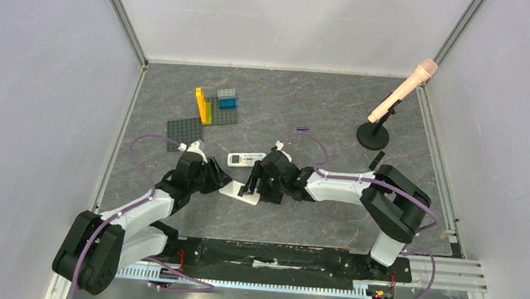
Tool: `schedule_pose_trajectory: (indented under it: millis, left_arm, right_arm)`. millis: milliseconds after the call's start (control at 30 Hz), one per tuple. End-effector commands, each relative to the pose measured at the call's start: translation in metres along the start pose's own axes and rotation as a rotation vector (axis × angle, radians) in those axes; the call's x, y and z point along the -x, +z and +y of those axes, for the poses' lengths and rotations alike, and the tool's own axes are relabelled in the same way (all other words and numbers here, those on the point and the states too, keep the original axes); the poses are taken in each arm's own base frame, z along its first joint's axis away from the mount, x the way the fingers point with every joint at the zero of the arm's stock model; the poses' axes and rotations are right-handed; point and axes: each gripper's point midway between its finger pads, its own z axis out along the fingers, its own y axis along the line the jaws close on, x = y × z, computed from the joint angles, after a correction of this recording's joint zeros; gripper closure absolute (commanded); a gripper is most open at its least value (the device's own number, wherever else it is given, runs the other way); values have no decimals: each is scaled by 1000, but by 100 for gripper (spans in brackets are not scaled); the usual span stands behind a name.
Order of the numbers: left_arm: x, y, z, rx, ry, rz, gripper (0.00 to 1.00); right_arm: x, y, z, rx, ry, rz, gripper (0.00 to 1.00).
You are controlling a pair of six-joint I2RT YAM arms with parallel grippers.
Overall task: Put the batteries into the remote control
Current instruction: Load the battery cover into the remote control.
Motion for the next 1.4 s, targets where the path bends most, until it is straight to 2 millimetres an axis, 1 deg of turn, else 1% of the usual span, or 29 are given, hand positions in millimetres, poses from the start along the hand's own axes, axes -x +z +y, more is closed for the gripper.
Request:
schedule_pose_trajectory:
  millis: [0, 33, 67, 100, 167, 233, 367, 400, 433, 500, 567, 600, 700, 733, 767, 867, 967, 1067, 1233, 1367]
  left_arm:
    - [-43, -27, -10, 28, -16, 244, 44]
    - [-33, -29, -13, 42, -2, 221, 41]
    - [-25, -32, -14, 61, 12, 197, 39]
    - [-16, -34, -16, 77, 26, 174, 36]
    - [-4, -39, -18, 107, 45, 146, 33]
    - [4, -44, -20, 118, 60, 126, 28]
    - [15, -53, -20, 151, 76, 100, 25]
    - [15, -56, -20, 157, 77, 97, 25]
    - [16, -59, -20, 154, 74, 92, 25]
    - [13, -63, -25, 123, 69, 96, 25]
    - [8, -66, -25, 109, 62, 112, 26]
    - [4, -66, -22, 112, 59, 122, 26]
    - [-7, -64, -12, 132, 46, 149, 28]
    - [-10, -62, -11, 128, 37, 154, 28]
    - [-13, -61, -11, 124, 26, 163, 28]
    - [-18, -56, -13, 104, -2, 174, 29]
    - [-22, -49, -7, 120, -8, 181, 30]
    - [-26, -44, 0, 143, 2, 194, 30]
    - [-28, -38, 7, 160, -2, 183, 30]
    - [-29, -35, 7, 146, -13, 170, 30]
  right_arm:
    - [32, 2, -15, -18, -92, -188, 25]
    - [33, -4, -11, 0, -101, -197, 22]
    - [33, -9, -14, 0, -109, -205, 21]
    - [33, -15, -17, 0, -114, -216, 17]
    - [33, -27, -23, 6, -137, -238, 8]
    - [33, -38, -26, 19, -180, -249, 2]
    - [32, -58, -23, 65, -314, -265, 2]
    - [33, -62, -25, 56, -357, -266, 4]
    - [34, -66, -26, 47, -388, -274, 7]
    - [36, -71, -27, 36, -413, -279, 17]
    - [32, -71, -23, 61, -429, -263, 25]
    - [31, -70, -20, 76, -429, -255, 29]
    - [22, -61, -10, 128, -412, -215, 46]
    - [21, -58, -6, 139, -413, -205, 49]
    - [20, -54, -6, 134, -415, -196, 51]
    - [22, -44, 0, 128, -416, -190, 53]
    - [27, -36, 8, 126, -420, -194, 54]
    - [31, -28, 11, 107, -418, -199, 56]
    - [34, -19, 2, 58, -399, -199, 63]
    - [27, -15, -11, 22, -384, -160, 72]
